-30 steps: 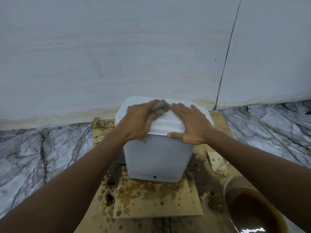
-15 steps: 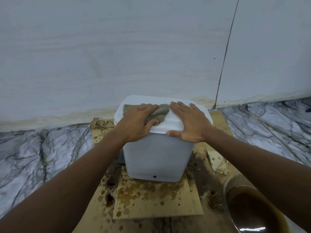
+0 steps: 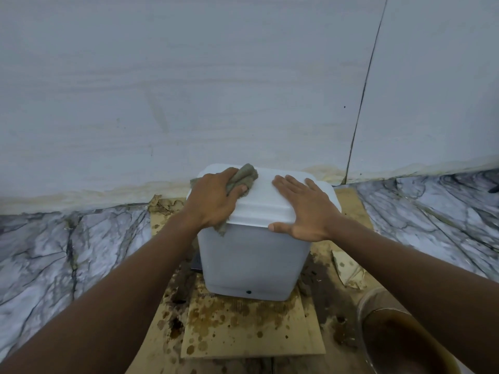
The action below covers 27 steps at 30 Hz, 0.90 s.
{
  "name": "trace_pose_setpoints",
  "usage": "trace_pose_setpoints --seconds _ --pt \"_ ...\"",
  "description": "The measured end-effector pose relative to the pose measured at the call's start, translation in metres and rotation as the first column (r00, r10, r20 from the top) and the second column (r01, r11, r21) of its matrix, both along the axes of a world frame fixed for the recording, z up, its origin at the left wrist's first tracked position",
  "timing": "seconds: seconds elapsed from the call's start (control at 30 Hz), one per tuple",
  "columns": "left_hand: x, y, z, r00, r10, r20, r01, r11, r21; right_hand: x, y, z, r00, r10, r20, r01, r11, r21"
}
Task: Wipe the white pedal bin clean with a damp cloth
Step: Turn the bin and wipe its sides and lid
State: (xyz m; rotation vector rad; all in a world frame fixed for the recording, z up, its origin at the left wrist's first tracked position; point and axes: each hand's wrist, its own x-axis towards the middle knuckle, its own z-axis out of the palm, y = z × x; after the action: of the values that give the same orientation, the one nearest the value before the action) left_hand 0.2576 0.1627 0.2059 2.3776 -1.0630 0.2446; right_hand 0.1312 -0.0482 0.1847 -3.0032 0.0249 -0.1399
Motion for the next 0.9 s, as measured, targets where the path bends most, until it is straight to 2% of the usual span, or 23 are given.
trace_pose_setpoints --seconds 0.07,0.17,0.33,0.47,0.6,0.67,0.8,0.9 --pt "-0.007 -0.001 0.002 0.998 -0.05 -0.025 0.052 0.996 0.076 0.0 -0.002 0.002 1.0 0.0 -0.026 0.0 1.0 -0.002" --pt "-0.014 -0.003 0.0 0.989 -0.132 0.067 0.122 0.983 0.137 0.002 -0.007 0.002 0.999 -0.004 -0.032 0.004 1.0 0.001" --pt "-0.003 0.004 -0.016 0.964 -0.076 0.256 0.086 0.996 -0.028 0.019 -0.015 0.005 0.999 -0.033 -0.009 0.033 0.998 0.048" --pt "0.012 -0.003 -0.022 0.957 -0.082 0.277 0.109 0.99 -0.084 0.035 -0.023 0.007 0.997 -0.081 -0.009 0.081 0.989 0.121" --pt "0.023 -0.015 -0.025 0.964 0.001 0.265 0.033 0.992 -0.124 0.046 -0.031 0.01 0.99 -0.142 -0.014 0.142 0.969 0.203" --pt "0.024 -0.018 -0.026 0.968 0.042 0.248 -0.005 0.989 -0.147 0.045 -0.026 0.011 0.989 -0.146 -0.005 0.144 0.973 0.178" --pt "0.018 -0.006 -0.023 0.967 0.101 0.233 -0.061 0.983 -0.172 0.03 -0.004 0.01 0.997 -0.078 0.002 0.078 0.997 0.027" --pt "0.003 0.005 -0.021 0.966 0.082 0.245 -0.046 0.988 -0.148 0.015 0.001 0.007 0.999 -0.043 -0.028 0.043 0.999 -0.006"
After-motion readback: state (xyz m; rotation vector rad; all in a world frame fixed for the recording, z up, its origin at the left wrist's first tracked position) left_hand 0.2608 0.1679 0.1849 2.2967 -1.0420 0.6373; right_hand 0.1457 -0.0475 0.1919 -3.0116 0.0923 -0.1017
